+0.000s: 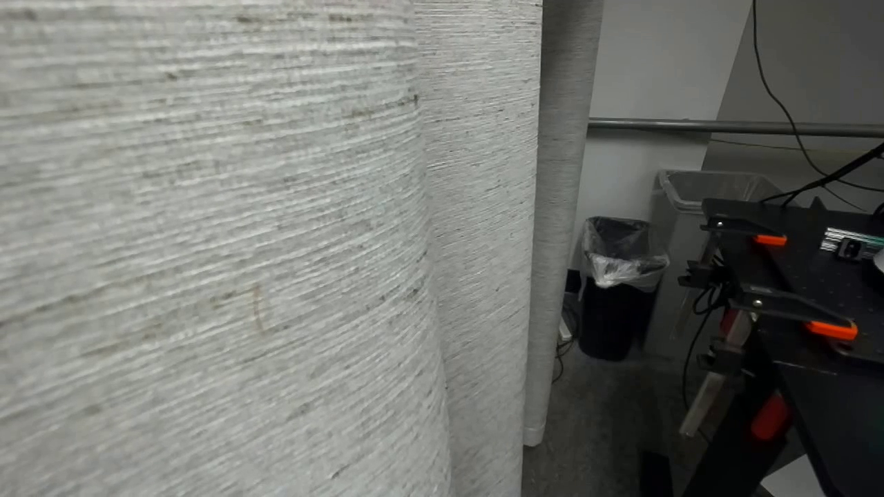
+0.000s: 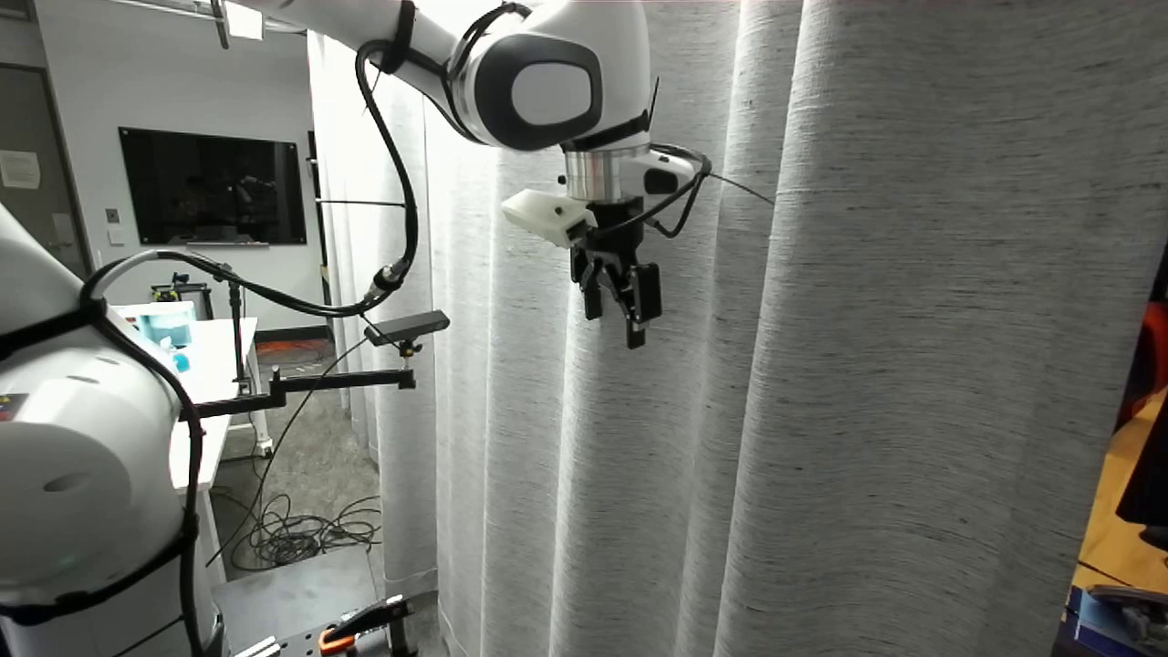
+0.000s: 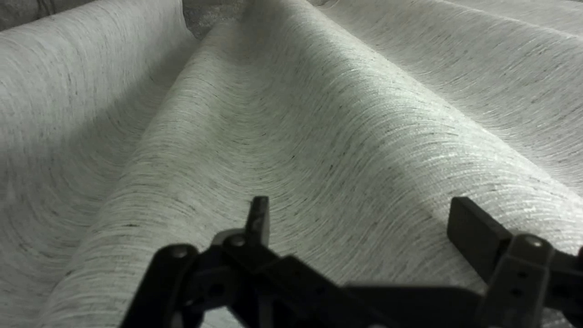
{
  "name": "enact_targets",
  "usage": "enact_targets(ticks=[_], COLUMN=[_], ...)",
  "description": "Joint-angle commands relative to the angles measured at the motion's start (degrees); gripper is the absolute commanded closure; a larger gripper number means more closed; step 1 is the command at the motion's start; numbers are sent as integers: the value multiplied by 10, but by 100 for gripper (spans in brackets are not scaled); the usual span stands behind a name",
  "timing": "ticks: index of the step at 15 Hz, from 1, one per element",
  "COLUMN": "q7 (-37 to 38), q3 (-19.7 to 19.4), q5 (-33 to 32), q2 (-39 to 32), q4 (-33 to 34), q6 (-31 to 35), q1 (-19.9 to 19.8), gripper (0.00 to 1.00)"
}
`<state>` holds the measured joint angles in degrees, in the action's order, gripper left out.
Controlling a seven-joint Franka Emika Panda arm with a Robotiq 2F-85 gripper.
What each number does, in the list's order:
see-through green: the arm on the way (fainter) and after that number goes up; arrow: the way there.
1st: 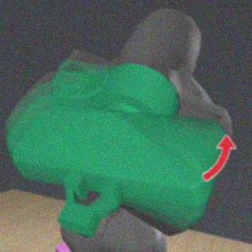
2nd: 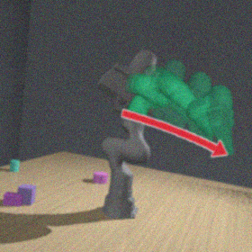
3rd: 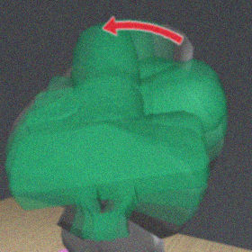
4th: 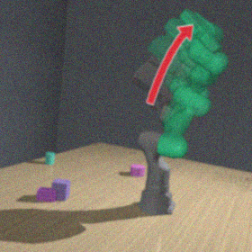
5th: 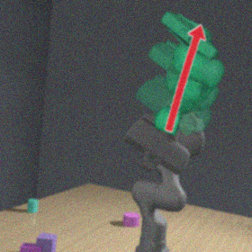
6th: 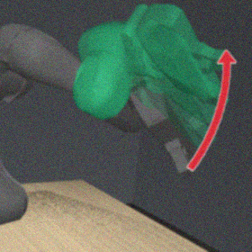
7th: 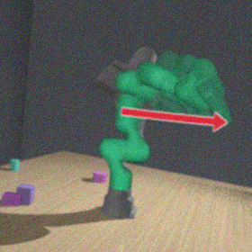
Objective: Slide the curtain to the left
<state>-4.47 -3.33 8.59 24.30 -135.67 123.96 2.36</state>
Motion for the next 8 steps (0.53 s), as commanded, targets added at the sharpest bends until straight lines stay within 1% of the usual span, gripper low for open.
enact_targets(ticks=[1,8], q7=[1,8], q3=[-3,-24], q5=[-14,-61], q2=[-5,-20], q4=[3,21], q6=[-8,-4], q1=[-20,-69], gripper=[0,0])
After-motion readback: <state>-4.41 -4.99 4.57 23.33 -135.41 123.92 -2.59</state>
